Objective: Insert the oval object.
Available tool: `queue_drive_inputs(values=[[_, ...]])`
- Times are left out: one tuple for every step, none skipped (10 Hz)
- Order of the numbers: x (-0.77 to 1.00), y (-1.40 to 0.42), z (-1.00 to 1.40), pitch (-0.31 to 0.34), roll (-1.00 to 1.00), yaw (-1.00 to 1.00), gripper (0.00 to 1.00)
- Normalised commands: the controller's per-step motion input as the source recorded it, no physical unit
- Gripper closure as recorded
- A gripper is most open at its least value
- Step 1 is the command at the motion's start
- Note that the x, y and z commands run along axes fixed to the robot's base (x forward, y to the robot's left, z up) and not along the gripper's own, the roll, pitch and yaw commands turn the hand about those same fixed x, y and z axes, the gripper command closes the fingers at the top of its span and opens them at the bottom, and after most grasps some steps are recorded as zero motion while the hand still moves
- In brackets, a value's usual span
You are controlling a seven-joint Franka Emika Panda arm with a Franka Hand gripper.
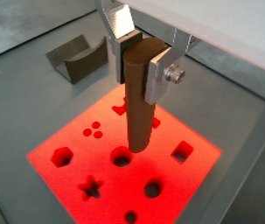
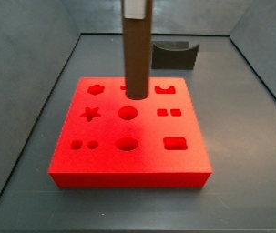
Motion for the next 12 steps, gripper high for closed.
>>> queue_drive_inputs(values=[[0.00,0.00,-0.02,0.000,0.00,0.00,1.00],[0.02,0.00,0.00,0.000,0.00,0.00,1.00],[0.00,-0.09,-0.21,-0.099,0.00,0.00,1.00],[0.00,-0.46,-0.43,-0.054,0.20,0.00,1.00],[0.02,-0.60,-0.33,0.000,0.34,-0.10,1.00],[0.00,-0.56,-0.24,0.021,0.31,-0.19,1.00],[0.00,-0.21,-0.06,0.007,0.11,-0.11,1.00],[0.00,-0.27,0.00,0.009,0.14,0.00,1.00],[0.03,0.00,-0.02,0.000,0.00,-0.01,1.00],[0.00,-0.09,-0.22,-0.059,-0.03,0.18,1.00],[0.00,-0.11,-0.15,-0.020,0.00,0.29,1.00],[0.00,-0.07,-0.06,0.000,0.00,0.16,1.00]])
